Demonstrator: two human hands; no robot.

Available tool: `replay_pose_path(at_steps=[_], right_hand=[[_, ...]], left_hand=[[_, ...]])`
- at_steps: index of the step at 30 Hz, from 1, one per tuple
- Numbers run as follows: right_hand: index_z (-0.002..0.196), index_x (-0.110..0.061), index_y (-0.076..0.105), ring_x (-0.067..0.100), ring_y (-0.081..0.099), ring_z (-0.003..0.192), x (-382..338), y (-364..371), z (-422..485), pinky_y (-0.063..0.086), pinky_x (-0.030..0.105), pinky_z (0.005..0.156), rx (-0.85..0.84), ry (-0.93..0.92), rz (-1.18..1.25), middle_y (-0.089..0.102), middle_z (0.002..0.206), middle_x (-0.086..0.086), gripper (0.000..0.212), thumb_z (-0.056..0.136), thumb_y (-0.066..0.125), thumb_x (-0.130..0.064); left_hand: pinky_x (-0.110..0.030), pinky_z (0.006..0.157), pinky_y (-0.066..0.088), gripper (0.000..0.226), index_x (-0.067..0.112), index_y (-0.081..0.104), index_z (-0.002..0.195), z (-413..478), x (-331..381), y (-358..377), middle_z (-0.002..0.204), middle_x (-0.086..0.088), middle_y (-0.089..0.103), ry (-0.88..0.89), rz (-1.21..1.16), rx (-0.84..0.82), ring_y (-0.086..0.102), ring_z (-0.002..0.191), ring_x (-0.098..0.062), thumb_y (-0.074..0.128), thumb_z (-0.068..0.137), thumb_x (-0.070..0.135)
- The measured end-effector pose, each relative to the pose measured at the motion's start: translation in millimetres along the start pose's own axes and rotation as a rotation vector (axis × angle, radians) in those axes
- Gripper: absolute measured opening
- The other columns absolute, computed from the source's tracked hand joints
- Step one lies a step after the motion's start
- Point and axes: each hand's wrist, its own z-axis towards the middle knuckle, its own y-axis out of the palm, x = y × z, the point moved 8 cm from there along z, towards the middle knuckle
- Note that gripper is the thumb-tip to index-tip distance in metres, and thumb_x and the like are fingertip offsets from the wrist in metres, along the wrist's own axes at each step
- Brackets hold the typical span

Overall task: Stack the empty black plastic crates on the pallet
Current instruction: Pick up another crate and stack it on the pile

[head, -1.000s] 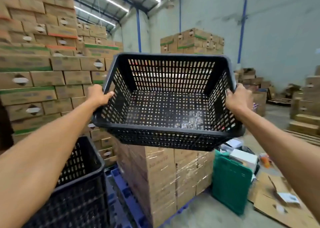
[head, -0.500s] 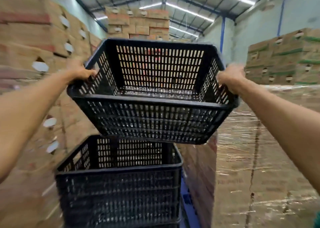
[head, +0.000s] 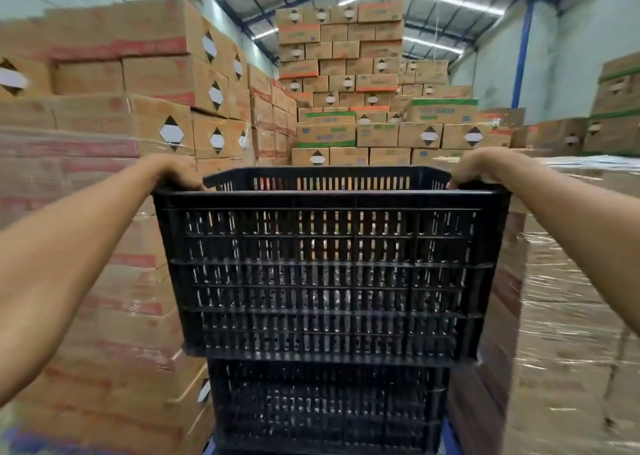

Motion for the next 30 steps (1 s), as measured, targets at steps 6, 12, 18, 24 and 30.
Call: replay_pose_path(at_steps=[6,12,18,24,30], right_hand=[[0.111,0.002,0.058,0.026,0.058,0.087,-2.8,18.6,31.0,0.047,0.039,0.089,-0.146,-0.031,-0.043,0.061,0.093,0.012,0.023,0.098,0.049,-0.015],[0.133,0.001,0.047,0.024,0.053,0.101,-9.7,16.5,57.6,0.037,0.032,0.104,-0.066,-0.056,-0.018,0.052,0.124,0.012,0.037,0.099,0.045,-0.014],[0.128,-0.002,0.053,0.034,0.054,0.115,-4.6,4.1,82.3,0.043,0.038,0.089,0.163,-0.023,0.089,0.054,0.13,0.019,0.046,0.087,0.062,-0.021],[0.131,-0.001,0.049,0.033,0.053,0.111,-6.7,7.4,88.6,0.04,0.036,0.085,0.158,0.015,0.099,0.053,0.128,0.019,0.048,0.087,0.062,-0.015],[0.13,-0.005,0.051,0.033,0.055,0.112,-6.9,9.6,87.7,0.045,0.041,0.087,0.13,-0.007,0.144,0.055,0.125,0.017,0.047,0.085,0.062,-0.015]], left_hand=[[-0.028,0.077,0.042,0.012,0.008,0.06,0.082,11.7,1.5,8.4,0.106,-0.01,0.058,0.017,0.125,-0.014,0.054,0.091,-0.023,0.059,0.085,0.019],[-0.032,0.079,0.047,0.029,-0.002,0.064,0.103,37.2,5.0,18.1,0.11,-0.014,0.06,0.023,0.071,-0.022,0.057,0.091,-0.027,0.061,0.086,0.021],[-0.032,0.084,0.043,0.048,-0.012,0.056,0.118,59.0,10.9,22.0,0.126,-0.023,0.058,0.009,0.03,0.044,0.057,0.108,-0.036,0.065,0.086,0.023],[-0.034,0.09,0.044,0.048,-0.01,0.057,0.119,66.5,13.0,26.3,0.128,-0.022,0.057,0.011,0.006,0.033,0.057,0.113,-0.035,0.063,0.088,0.025],[-0.032,0.084,0.044,0.034,-0.007,0.063,0.104,68.5,14.5,25.9,0.118,-0.021,0.06,0.017,0.012,0.022,0.053,0.09,-0.028,0.062,0.087,0.022]])
